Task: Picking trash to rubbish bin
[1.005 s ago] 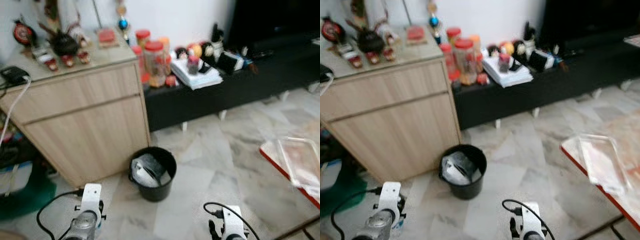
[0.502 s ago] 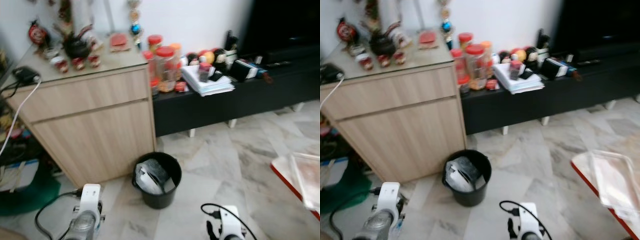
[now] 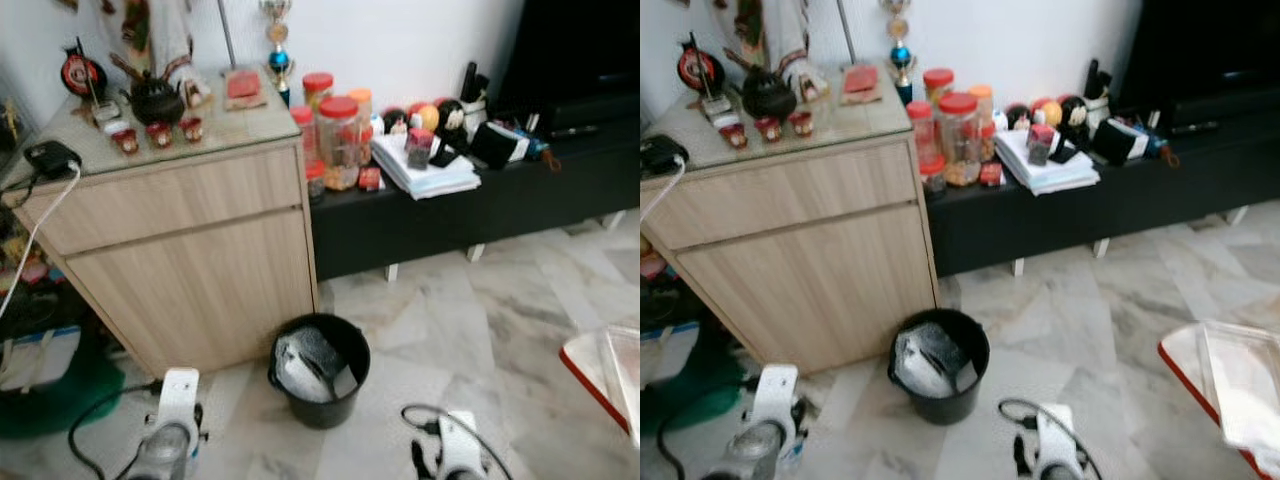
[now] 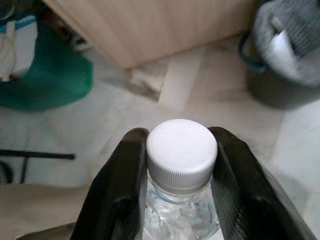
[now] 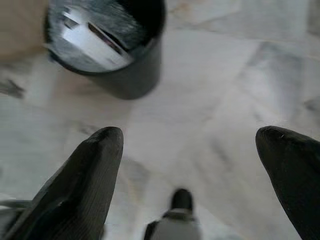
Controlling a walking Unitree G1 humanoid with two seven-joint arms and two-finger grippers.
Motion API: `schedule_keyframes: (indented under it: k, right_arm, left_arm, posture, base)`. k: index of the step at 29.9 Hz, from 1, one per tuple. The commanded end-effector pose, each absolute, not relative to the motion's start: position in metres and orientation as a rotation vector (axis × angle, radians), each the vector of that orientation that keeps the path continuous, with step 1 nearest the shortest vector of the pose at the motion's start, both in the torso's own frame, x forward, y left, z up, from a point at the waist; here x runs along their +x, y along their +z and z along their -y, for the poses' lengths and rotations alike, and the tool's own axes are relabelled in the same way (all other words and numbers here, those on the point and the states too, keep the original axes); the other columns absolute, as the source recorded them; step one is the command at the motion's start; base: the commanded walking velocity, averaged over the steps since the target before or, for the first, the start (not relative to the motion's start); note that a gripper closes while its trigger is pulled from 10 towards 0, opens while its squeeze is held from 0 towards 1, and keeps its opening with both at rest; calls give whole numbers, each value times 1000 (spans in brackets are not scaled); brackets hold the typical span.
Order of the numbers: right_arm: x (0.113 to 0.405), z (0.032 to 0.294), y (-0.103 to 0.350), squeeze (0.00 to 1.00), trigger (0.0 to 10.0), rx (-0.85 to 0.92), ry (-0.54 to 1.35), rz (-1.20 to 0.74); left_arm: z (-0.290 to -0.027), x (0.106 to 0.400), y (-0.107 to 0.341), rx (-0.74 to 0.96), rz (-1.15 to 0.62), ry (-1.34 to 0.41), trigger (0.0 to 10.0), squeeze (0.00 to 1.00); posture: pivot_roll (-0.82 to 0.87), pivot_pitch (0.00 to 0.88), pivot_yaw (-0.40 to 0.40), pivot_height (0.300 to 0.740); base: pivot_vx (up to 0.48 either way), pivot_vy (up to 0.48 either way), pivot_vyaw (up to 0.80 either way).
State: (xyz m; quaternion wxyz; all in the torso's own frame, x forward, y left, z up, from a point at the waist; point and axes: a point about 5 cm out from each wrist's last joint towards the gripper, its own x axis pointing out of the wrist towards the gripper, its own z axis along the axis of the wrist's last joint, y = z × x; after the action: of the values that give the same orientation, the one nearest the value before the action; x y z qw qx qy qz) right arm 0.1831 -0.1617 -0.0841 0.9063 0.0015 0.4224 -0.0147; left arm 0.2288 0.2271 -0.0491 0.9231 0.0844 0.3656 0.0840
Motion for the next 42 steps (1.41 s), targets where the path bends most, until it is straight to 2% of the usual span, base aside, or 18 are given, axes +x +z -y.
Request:
schedule_keyframes:
  k: [1,4,13,22,26,31,42]
  right_arm:
    - [182,170,-84,0,10000,-6,-54,-878]
    - [181,169,-85,0,10000,-18,-48,-879]
    - [180,170,-85,0,10000,-12,-62,-883]
    - [183,172,-83,0,10000,35,-92,-866]
    - [184,172,-83,0,10000,38,-99,-864]
    - [185,173,-83,0,10000,35,-97,-864]
    - [189,174,-80,0,10000,36,-93,-844]
  left_arm:
    - [-225,237,-45,177,-733,162,10000,0]
    - [-225,237,-44,179,-732,161,10000,0]
    - [-225,237,-45,180,-734,162,10000,0]
    - [-224,239,-43,176,-726,162,10000,0]
    - [-223,240,-43,173,-725,162,10000,0]
    - [-222,242,-41,159,-709,157,10000,0]
    - [-206,256,-35,93,-680,45,10000,0]
  posture:
    - [-69,0,72,740]
    - [-72,0,72,740]
    - [-72,0,73,740]
    - [-69,0,73,740]
    - [-67,0,71,740]
    - [-63,0,65,740]
    - [-53,0,55,740]
  base:
    - [341,0,0]
    - [342,0,0]
    - [340,0,777]
    - [342,0,0]
    - [341,0,-800]
    - [335,0,0]
    - [0,0,0]
